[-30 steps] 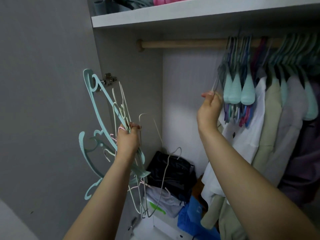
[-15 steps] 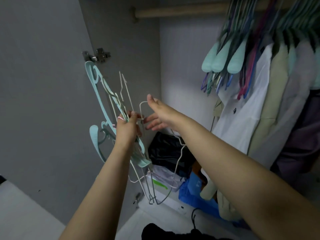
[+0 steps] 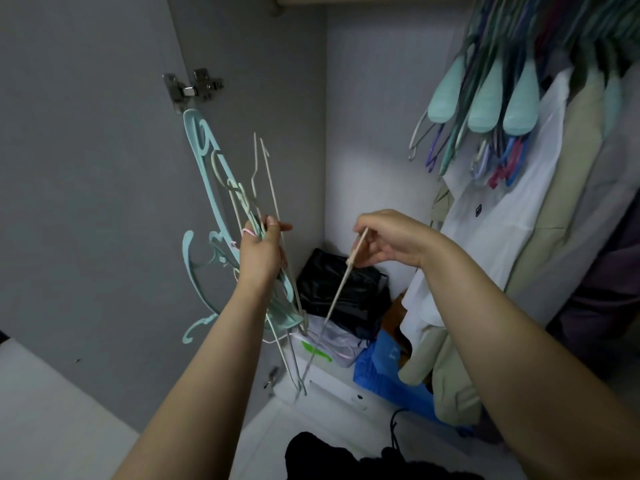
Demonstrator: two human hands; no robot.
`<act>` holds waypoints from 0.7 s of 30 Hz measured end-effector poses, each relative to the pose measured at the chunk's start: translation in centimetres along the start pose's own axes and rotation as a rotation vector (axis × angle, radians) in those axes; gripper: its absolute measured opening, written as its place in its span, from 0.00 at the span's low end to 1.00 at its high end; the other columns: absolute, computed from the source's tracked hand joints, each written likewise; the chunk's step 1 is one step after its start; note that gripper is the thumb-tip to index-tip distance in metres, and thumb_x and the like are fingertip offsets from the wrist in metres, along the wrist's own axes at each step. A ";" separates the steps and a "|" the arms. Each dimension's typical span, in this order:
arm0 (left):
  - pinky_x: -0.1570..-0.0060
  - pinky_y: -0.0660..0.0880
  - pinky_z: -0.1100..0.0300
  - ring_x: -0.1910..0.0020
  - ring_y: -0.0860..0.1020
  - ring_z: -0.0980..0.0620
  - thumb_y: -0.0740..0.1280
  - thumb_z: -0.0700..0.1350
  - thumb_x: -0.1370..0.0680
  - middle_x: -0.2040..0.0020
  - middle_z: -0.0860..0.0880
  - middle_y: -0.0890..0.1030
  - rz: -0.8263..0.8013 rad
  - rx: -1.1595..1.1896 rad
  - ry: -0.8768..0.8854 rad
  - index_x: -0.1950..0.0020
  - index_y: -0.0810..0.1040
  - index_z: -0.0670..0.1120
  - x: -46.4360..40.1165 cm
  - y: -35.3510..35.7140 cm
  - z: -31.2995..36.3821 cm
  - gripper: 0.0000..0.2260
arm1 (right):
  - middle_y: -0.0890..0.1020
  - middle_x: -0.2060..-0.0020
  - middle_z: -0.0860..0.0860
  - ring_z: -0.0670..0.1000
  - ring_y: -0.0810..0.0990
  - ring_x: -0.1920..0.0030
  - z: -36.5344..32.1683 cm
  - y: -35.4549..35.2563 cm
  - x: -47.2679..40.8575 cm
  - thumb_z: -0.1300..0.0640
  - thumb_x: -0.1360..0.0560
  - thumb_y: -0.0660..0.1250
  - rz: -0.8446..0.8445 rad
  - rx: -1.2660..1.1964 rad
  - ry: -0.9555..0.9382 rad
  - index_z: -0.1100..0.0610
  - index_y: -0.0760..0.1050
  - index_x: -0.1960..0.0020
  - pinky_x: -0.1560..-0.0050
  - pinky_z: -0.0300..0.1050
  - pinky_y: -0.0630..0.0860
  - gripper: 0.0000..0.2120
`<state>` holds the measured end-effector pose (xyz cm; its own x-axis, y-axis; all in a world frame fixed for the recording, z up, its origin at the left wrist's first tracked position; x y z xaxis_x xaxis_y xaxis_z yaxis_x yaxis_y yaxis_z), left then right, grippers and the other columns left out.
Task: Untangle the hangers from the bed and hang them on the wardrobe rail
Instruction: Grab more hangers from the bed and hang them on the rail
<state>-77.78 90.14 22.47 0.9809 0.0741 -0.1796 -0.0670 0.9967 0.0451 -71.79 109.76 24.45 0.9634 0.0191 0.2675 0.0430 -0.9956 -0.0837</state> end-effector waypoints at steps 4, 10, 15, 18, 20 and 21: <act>0.71 0.66 0.56 0.81 0.64 0.53 0.56 0.46 0.17 0.63 0.42 0.74 0.010 0.009 0.019 0.61 0.70 0.52 0.2 0.4 0.2 0.13 | 0.74 0.73 0.57 0.57 0.79 0.72 0.6 -1.2 1.1 0.68 0.23 0.53 -0.116 -0.031 0.019 0.59 0.66 0.63 0.63 0.49 0.81 0.11; 0.70 0.67 0.55 0.81 0.65 0.54 0.56 0.46 0.17 0.65 0.43 0.74 0.011 0.006 0.024 0.61 0.70 0.51 0.0 0.7 0.0 0.13 | 0.77 0.64 0.57 0.44 0.60 0.82 2.3 -3.3 1.9 0.67 0.21 0.51 -0.044 0.123 0.101 0.63 0.64 0.32 0.76 0.38 0.70 0.18; 0.69 0.68 0.54 0.82 0.65 0.54 0.57 0.47 0.17 0.62 0.40 0.74 0.010 -0.007 0.026 0.62 0.70 0.51 -0.3 0.8 0.1 0.13 | 0.82 0.44 0.54 0.45 0.63 0.80 2.9 -3.5 0.4 0.63 0.18 0.52 0.016 0.242 -0.023 0.60 0.49 0.23 0.70 0.40 0.74 0.25; 0.69 0.68 0.54 0.82 0.65 0.53 0.57 0.46 0.17 0.63 0.40 0.74 0.016 -0.007 0.023 0.62 0.70 0.51 -0.4 0.8 0.5 0.13 | 0.79 0.38 0.51 0.45 0.64 0.79 -0.6 -3.9 0.0 0.60 0.16 0.51 0.189 0.278 -0.338 0.59 0.63 0.29 0.69 0.41 0.73 0.17; 0.69 0.68 0.54 0.82 0.65 0.52 0.57 0.46 0.17 0.63 0.39 0.74 0.018 -0.005 0.023 0.62 0.70 0.50 -0.6 0.9 0.8 0.13 | 0.82 0.43 0.45 0.46 0.64 0.78 -3.7 -3.0 0.5 0.60 0.17 0.52 0.244 0.322 -0.559 0.53 0.71 0.38 0.71 0.39 0.69 0.13; 0.68 0.68 0.54 0.82 0.65 0.52 0.57 0.46 0.17 0.64 0.39 0.74 0.016 0.002 0.019 0.62 0.70 0.50 -0.7 1.0 1.0 0.12 | 0.83 0.45 0.44 0.45 0.65 0.77 -5.3 -2.6 0.9 0.60 0.17 0.53 0.273 0.337 -0.653 0.51 0.73 0.41 0.71 0.37 0.67 0.13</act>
<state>-78.35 91.05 23.58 0.9762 0.0904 -0.1972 -0.0821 0.9954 0.0499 -72.46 111.89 30.00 0.9075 -0.0676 -0.4146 -0.2403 -0.8931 -0.3804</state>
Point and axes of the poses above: each hand's wrist, its own x-axis away from the middle knuckle, its own y-axis out of the palm, z = x × y, the point moved 9 cm from there along -x, towards the middle knuckle
